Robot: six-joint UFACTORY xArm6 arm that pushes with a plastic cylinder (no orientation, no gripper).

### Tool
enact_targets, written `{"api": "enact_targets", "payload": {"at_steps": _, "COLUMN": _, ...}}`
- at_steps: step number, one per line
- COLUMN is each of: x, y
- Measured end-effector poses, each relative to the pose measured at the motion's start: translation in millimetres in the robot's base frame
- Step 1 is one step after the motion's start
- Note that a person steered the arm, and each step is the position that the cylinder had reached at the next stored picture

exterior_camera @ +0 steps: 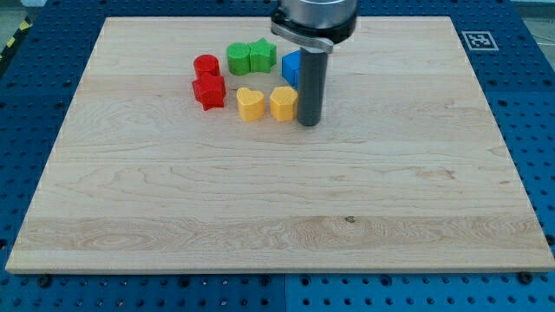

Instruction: Move your hand to the right of the triangle

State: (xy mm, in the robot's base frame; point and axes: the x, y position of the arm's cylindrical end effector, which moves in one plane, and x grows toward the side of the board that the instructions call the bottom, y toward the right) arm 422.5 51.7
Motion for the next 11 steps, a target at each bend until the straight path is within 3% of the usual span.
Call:
{"api": "enact_targets", "payload": {"at_steps": 2, "x": -63.5, "y": 94.9}}
{"api": "enact_targets", "payload": {"at_steps": 3, "x": -106.4, "y": 116.6}}
{"api": "enact_targets", "payload": {"at_steps": 4, "x": -115.7, "y": 116.5}}
{"api": "enact_targets", "payload": {"at_steps": 11, "x": -52.2, "y": 42.0}}
